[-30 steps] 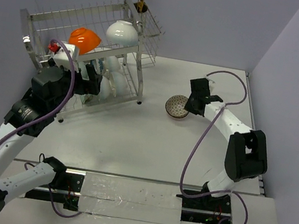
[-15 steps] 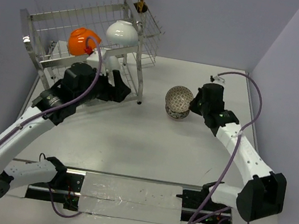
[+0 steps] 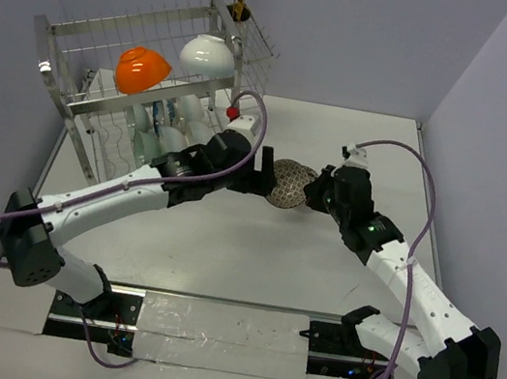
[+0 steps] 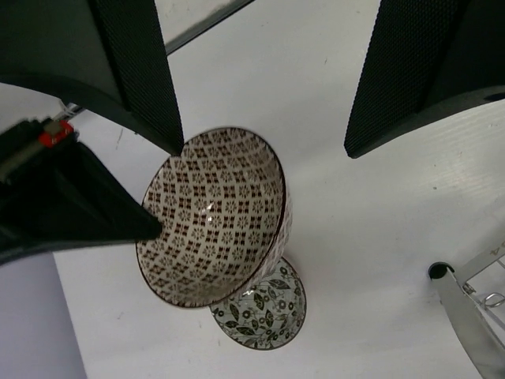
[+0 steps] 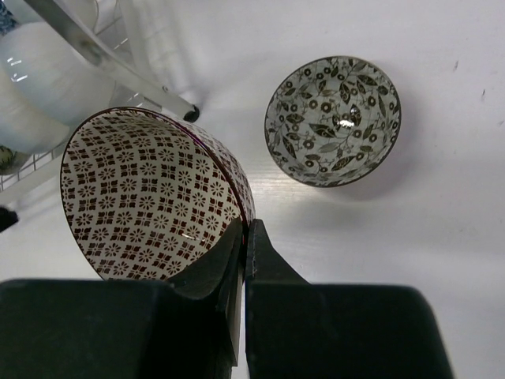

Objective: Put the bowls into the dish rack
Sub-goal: Pass from the right arm to the left

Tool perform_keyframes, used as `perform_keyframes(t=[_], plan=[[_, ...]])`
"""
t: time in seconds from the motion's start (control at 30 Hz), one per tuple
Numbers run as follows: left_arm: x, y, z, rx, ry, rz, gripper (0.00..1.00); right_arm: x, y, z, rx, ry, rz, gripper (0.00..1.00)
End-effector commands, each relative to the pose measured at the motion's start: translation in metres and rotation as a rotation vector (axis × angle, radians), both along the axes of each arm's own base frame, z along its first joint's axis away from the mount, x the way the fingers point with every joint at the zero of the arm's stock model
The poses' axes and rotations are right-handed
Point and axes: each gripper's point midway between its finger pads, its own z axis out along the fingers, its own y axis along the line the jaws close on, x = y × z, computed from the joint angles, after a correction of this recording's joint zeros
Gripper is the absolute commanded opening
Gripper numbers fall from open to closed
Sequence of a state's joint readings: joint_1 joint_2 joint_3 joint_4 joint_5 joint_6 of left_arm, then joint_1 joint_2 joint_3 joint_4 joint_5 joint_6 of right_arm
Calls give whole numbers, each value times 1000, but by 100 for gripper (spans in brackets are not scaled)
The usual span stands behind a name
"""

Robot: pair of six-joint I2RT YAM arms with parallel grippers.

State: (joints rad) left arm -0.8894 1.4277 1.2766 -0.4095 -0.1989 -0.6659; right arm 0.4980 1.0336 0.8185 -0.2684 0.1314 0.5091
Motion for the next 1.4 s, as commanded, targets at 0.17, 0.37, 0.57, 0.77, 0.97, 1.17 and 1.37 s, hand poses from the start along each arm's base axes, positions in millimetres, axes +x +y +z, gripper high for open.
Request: perform_keyframes(t=[0.17,0.37,0.57,0.77,0.97,1.17,1.37], plan=[[22,-26,4,57,-36,79,76,2,12,35,116,-137,-12,0],[27,-24,-13,129,-22,101,58,0,11,33,115,-143,-12,0],[27,-26,-23,172,-1,93,51,0,10,34,111,-150,-12,0],[28,-27,-24,183,3,85,32,0,10,32,109,-150,-12,0],[28,-28,-26,189,12,82,16,0,11,29,109,-145,-13,0],[26,-29,-33,203,28,76,0,-3,9,34,119,-160,-11,0],[30,-16,-16,216,-32,103,0,-10,9,32,116,-164,14,12]])
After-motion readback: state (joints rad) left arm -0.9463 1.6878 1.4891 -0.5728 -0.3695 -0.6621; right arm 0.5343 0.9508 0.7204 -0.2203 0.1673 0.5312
